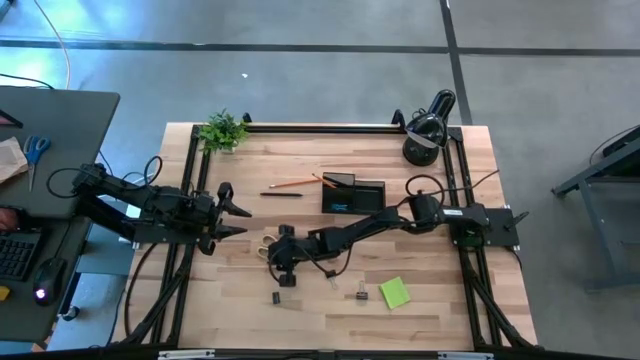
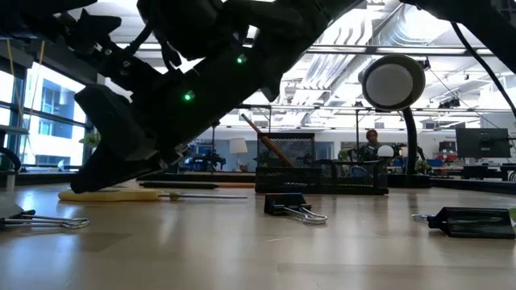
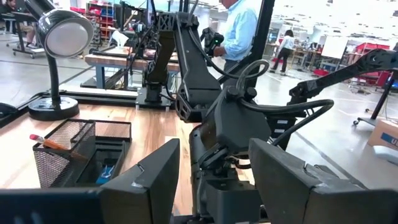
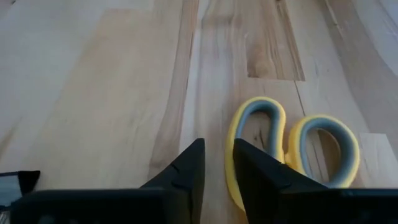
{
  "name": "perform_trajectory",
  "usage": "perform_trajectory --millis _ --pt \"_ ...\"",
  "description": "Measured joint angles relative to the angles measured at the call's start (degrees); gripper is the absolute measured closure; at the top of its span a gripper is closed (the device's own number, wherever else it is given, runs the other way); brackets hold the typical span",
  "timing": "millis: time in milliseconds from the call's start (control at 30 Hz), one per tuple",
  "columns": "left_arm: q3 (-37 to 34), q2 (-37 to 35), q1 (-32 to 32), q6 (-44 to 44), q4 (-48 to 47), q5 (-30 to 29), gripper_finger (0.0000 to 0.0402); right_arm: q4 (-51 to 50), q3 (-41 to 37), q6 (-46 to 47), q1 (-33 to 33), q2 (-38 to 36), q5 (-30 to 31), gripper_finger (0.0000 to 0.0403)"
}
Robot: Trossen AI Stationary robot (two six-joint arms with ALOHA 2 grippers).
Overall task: Pick and place office supplies into organizer
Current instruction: Put the yellow scissors into the desk organizer
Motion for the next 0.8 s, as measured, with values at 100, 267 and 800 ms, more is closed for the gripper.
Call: perform_trajectory --millis 100,267,800 --pt "0.0 0.0 0.0 0.0 -0.1 0.0 0.0218 -2.9 0.2 0.0 0.0 -0.2 0.6 0.0326" --pt "0.0 0.0 0.0 0.0 -0.2 0.0 0.0218 -5.8 0.2 -2.3 0.3 -0.2 3.1 0.0336" --pt "0.0 0.0 0.0 0.0 -0.9 0.0 0.0218 -13.6 0.2 2.8 2.5 -0.3 3.8 0.0342"
